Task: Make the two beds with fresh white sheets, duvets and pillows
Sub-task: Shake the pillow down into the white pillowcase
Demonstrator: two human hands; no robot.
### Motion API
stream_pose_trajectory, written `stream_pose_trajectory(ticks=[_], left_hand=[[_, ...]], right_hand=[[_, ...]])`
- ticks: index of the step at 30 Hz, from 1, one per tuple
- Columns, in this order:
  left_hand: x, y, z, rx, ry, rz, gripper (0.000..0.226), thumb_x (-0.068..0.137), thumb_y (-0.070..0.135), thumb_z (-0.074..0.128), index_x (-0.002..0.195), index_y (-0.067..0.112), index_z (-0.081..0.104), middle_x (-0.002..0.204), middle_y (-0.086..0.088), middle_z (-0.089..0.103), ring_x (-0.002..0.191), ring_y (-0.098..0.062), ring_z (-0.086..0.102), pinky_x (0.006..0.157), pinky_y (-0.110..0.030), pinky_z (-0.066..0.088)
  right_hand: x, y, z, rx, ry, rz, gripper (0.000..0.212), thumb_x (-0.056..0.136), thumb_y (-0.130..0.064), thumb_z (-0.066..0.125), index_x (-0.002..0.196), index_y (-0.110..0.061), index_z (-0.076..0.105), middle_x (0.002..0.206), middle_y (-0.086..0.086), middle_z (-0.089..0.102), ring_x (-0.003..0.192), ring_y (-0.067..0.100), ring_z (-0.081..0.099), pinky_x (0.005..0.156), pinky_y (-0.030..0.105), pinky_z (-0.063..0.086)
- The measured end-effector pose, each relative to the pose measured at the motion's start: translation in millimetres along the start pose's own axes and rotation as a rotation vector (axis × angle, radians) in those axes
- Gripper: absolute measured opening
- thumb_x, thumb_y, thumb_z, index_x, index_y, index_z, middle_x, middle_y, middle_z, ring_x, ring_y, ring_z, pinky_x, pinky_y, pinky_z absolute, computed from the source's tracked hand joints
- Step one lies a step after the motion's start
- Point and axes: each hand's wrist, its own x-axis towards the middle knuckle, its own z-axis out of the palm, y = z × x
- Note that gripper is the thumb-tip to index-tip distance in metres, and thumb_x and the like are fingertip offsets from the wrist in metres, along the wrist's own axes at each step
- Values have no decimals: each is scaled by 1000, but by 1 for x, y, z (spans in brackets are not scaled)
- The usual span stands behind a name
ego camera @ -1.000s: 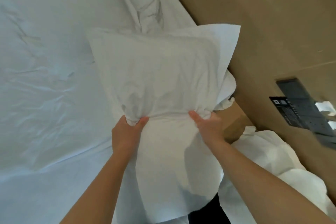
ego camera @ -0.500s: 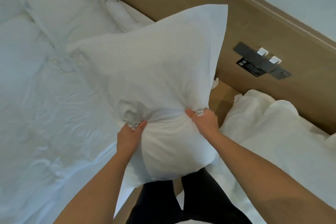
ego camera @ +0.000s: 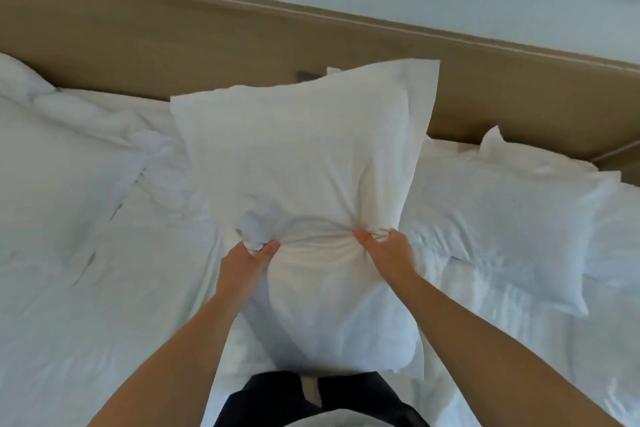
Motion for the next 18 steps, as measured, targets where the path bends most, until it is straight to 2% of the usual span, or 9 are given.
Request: stream_pose_trajectory(ticks=[2,6,9,12,15,18], left_hand=[[-8,0,13,62,-56,44,42,83,55,64,102,19,69,102,-6,70,100,-28,64,78,-30,42],[-29,10,40,155,-103,109,52,81,57,66,105,11,68,107,-12,70,105,-32,63,83,-33,46],[-48,26,62,221,-190,156,57,80,56,69,109,7,66,110,-13,69,106,-32,62,82,-32,45],[-71,47,93,276,-251,248,50,78,53,72,103,11,64,100,-7,66,100,-28,61,77,-28,41],[-105,62,135,312,-332,361,38,78,50,74,87,16,60,85,3,63,84,-20,59,72,-28,41],[-131,82,192,313,-389,463,40,75,56,73,86,18,66,83,3,68,82,-20,64,71,-31,48]], right_hand=[[-17,33,-10,82,59,61,71,43,-84,73,74,-21,58,76,-3,65,77,21,64,74,34,54],[-44,72,-35,185,168,145,49,74,-55,77,98,-17,61,87,-7,62,90,19,62,71,28,44],[-64,105,-56,253,268,189,53,79,-53,74,114,-15,60,99,-3,60,99,23,59,82,31,44],[-86,145,-73,360,361,252,59,83,-52,70,121,-9,58,102,3,60,101,26,58,83,31,40],[-108,189,-96,433,489,309,50,85,-51,68,110,-8,62,95,3,64,103,30,61,78,30,38],[-114,227,-130,537,630,362,36,85,-50,69,93,-15,62,80,-4,61,91,26,61,77,31,41]])
